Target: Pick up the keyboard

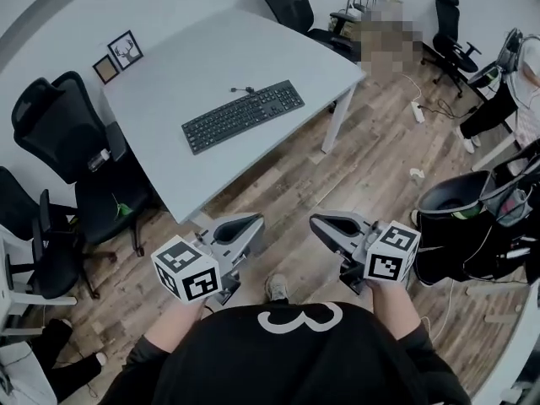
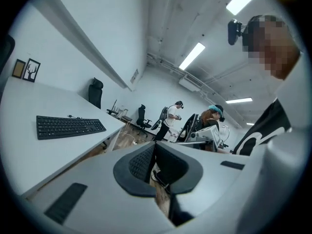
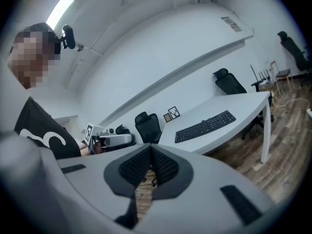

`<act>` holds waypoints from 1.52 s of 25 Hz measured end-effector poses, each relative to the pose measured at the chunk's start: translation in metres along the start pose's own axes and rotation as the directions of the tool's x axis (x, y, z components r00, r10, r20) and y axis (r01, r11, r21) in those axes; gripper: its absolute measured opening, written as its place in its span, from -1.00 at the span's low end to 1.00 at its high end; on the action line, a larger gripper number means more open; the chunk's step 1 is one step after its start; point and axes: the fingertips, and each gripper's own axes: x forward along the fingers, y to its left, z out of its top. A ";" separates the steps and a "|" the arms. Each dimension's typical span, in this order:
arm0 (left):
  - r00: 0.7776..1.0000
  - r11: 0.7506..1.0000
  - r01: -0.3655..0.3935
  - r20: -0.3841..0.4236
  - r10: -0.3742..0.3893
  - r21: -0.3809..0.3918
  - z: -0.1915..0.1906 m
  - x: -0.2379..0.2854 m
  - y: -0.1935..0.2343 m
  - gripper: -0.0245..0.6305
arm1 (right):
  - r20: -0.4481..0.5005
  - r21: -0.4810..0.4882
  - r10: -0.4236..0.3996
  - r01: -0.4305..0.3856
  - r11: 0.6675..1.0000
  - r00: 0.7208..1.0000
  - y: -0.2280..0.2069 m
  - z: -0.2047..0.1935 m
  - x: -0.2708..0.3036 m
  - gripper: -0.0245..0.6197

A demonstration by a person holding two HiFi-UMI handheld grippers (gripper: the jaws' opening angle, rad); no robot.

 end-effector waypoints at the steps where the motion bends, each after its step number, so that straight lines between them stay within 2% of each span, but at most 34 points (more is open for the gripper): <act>1: 1.000 1.000 -0.012 0.006 0.012 -0.013 0.006 0.002 0.012 -0.89 | -0.011 0.025 0.010 -0.010 1.000 1.000 -0.012 0.005 0.008 -0.90; 4: 0.999 0.998 -0.055 0.000 0.055 -0.035 0.016 0.004 0.041 -0.89 | -0.043 0.072 0.052 -0.048 0.996 0.998 -0.032 0.013 0.029 -0.90; 7: 0.994 0.992 -0.106 0.005 0.107 -0.075 0.015 0.000 0.068 -0.89 | -0.073 0.076 0.075 -0.070 0.995 0.994 -0.047 0.013 0.046 -0.90; 13: 0.974 0.952 -0.207 0.042 0.222 -0.227 0.012 -0.001 0.131 -0.89 | -0.127 0.076 0.133 -0.124 0.989 0.983 -0.091 0.032 0.070 -0.90; 21: 0.947 0.915 -0.283 0.068 0.314 -0.289 0.045 0.034 0.206 -0.88 | -0.183 0.077 0.225 -0.215 0.974 0.957 -0.176 0.082 0.124 -0.90; 23: 0.937 0.899 -0.295 0.087 0.339 -0.324 0.053 0.043 0.227 -0.88 | -0.202 0.083 0.246 -0.233 0.969 0.948 -0.196 0.091 0.136 -0.90; 27: 0.907 0.843 -0.260 0.180 0.380 -0.471 0.071 0.054 0.265 -0.88 | -0.242 0.092 0.254 -0.238 0.967 0.937 -0.237 0.104 0.155 -0.90; 30: 0.884 0.829 -0.339 0.152 0.442 -0.444 0.075 0.056 0.293 -0.85 | -0.279 0.097 0.239 -0.220 0.971 0.930 -0.271 0.111 0.168 -0.89; 33: 0.871 0.823 -0.409 0.102 0.481 -0.394 0.069 0.053 0.316 -0.45 | -0.317 0.101 0.207 -0.184 0.978 0.926 -0.307 0.112 0.180 -0.87; 35: 0.853 0.804 -0.454 0.074 0.517 -0.384 0.060 0.046 0.331 -0.39 | -0.348 0.103 0.188 -0.162 0.981 0.918 -0.329 0.110 0.188 -0.76; 38: 0.816 0.760 -0.522 0.033 0.577 -0.388 0.046 0.031 0.356 -0.26 | -0.386 0.102 0.161 -0.131 0.986 0.908 -0.356 0.109 0.201 -0.57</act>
